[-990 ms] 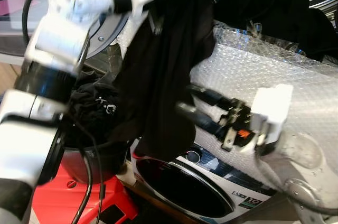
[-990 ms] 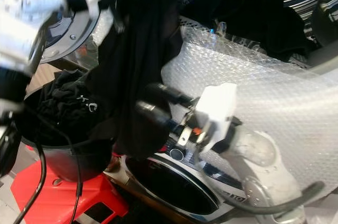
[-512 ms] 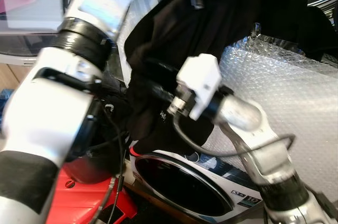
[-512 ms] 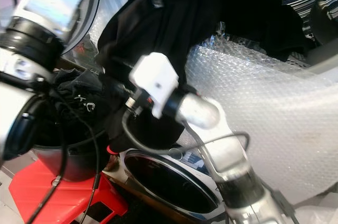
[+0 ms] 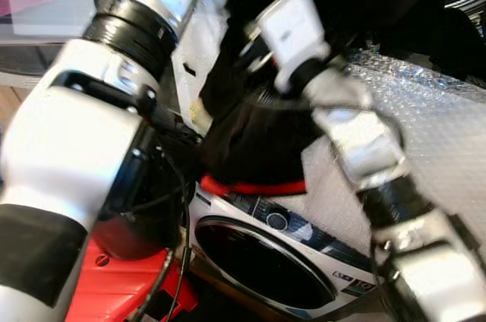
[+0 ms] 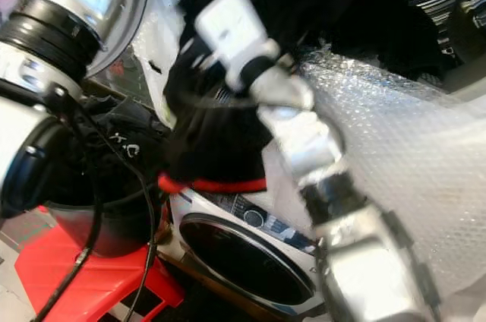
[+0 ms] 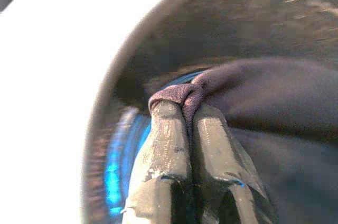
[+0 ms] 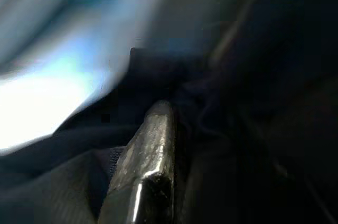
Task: Clothes washing
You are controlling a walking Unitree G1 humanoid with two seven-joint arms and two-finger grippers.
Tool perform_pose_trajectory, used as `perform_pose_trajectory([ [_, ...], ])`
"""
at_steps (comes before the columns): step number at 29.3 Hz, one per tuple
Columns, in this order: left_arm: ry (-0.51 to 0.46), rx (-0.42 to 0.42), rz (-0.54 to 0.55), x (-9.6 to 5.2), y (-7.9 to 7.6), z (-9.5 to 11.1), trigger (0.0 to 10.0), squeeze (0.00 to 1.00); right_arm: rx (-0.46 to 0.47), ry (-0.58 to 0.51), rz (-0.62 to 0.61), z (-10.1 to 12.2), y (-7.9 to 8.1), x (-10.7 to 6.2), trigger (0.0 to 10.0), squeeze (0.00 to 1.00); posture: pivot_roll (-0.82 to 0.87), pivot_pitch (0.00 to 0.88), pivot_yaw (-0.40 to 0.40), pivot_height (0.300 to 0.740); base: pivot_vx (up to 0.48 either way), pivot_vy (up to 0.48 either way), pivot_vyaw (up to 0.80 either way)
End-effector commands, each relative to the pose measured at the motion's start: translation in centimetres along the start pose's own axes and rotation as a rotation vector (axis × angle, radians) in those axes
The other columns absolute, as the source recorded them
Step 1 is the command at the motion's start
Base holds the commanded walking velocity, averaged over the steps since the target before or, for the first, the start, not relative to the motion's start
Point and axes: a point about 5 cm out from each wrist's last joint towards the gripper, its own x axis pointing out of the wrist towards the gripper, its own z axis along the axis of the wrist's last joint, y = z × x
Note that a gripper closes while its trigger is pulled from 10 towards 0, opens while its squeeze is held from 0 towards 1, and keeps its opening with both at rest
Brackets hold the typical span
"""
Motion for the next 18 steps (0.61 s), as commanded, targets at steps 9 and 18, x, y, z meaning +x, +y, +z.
perform_pose_trajectory([
  [9, 0.361, 0.025, 0.141, -1.5, 1.7, -3.8, 10.0, 0.0, -0.106, 0.037, -0.324, 0.1, -5.9, 1.9, 10.0, 0.0, 0.19, 0.161, -0.113, 0.74, 0.0, 0.0, 0.0],
  [18, 0.676, -0.54, 0.087, -5.1, -4.0, -8.5, 10.0, 0.0, -0.131, 0.117, -0.392, -1.1, -5.5, 2.4, 10.0, 0.0, 0.18, 0.168, -0.112, 0.74, 0.0, 0.0, 0.0],
])
